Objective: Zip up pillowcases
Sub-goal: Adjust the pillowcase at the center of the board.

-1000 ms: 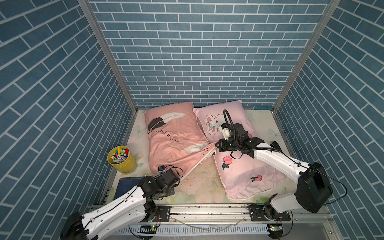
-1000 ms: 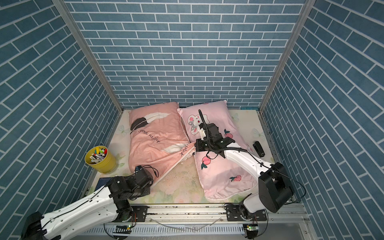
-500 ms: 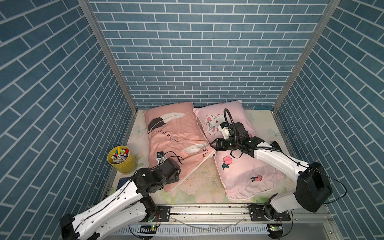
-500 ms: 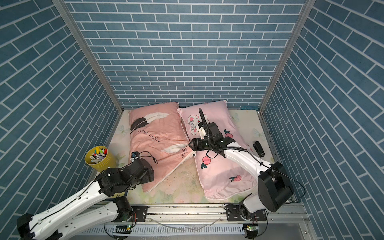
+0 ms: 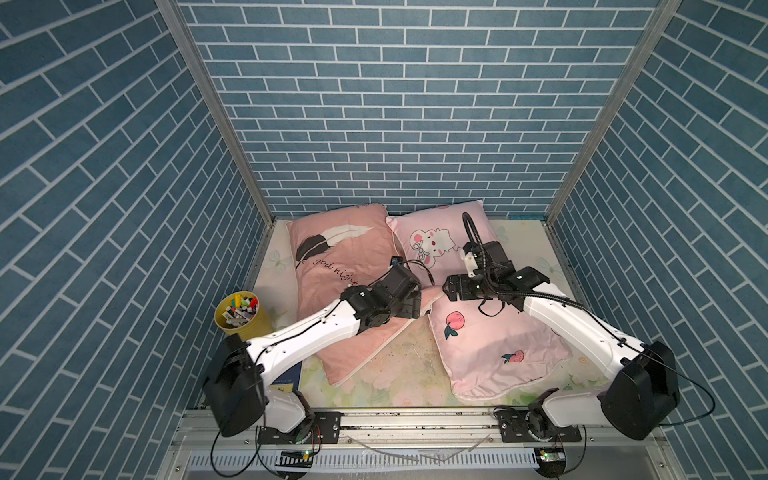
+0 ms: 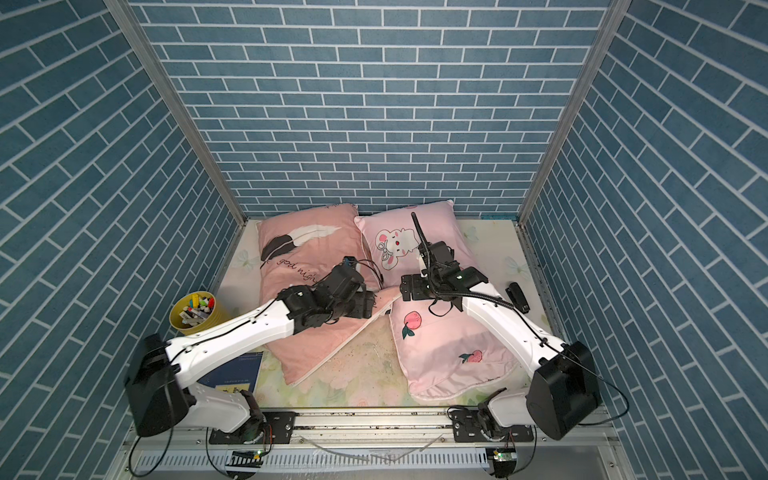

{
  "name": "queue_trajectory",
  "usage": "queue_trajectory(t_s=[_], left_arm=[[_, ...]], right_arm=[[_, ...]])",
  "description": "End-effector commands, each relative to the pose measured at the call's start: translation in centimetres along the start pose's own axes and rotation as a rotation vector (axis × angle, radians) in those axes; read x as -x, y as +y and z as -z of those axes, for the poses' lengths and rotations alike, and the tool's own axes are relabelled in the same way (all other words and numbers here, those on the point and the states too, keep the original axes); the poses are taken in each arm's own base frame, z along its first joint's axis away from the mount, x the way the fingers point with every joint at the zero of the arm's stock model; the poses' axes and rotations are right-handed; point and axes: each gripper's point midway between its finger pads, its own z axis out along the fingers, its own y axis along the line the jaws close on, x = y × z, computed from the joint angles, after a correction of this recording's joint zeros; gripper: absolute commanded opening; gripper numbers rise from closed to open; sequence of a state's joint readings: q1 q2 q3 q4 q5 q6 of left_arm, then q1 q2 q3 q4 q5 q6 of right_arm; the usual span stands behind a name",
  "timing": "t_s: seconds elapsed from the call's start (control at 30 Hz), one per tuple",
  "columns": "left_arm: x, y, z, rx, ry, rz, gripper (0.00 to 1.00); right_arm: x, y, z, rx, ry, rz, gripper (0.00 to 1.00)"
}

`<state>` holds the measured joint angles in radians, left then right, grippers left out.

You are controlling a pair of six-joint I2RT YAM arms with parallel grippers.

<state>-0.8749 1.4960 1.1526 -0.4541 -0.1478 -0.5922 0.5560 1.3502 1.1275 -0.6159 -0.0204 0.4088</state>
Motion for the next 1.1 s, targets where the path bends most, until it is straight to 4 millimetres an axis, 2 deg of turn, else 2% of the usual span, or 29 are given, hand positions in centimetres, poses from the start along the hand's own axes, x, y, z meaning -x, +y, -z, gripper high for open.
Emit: queue_trajectory(t_s=[0.0,0.07,0.13,0.27,0.47,0.67,0.73,0.8,0.9,1.07], left_arm=[[1.1,-3.4,-2.2,-0.142,-0.014,-0.048,0.84],[-0.1,-3.2,-3.7,-0.131,0.017,-0.064,0.84],[-1.4,-2.1,-4.8,-0.087,0.045,-0.089,0.84],[-4.3,1.0,-5.9,-0.019,0.103,-0.085,0.84],[-8.5,6.8,-5.2,0.065,0.175,-0.018,0.83],[-11.7,13.2,-2.7,0.178,0.209,0.063,0.83],[-11.5,14.4,-1.4,0.204,0.187,0.085,0.83],[-10.5,14.5,-0.2,0.201,0.149,0.095,0.83],[-7.9,13.4,1.6,0.167,0.087,0.099,0.85],[-4.1,10.6,4.2,0.077,-0.002,0.103,0.84]], right_arm=[[-1.4,-5.9,3.0,-0.256,0.025,-0.078,0.93],[-2.3,-8.7,4.1,-0.36,0.035,-0.128,0.91],[-3.1,-10.6,4.8,-0.419,0.052,-0.175,0.9],[-4.5,-12.9,5.1,-0.45,0.085,-0.244,0.86],[-5.7,-13.1,3.9,-0.412,0.145,-0.268,0.79],[-6.9,-11.3,2.3,-0.29,0.197,-0.274,0.76],[-7.1,-10.2,1.5,-0.219,0.206,-0.286,0.73],[-7.2,-8.9,0.5,-0.138,0.215,-0.3,0.69],[-6.8,-6.5,-0.9,-0.026,0.232,-0.298,0.65],[-4.2,-1.1,-2.7,0.131,0.227,-0.209,0.64]])
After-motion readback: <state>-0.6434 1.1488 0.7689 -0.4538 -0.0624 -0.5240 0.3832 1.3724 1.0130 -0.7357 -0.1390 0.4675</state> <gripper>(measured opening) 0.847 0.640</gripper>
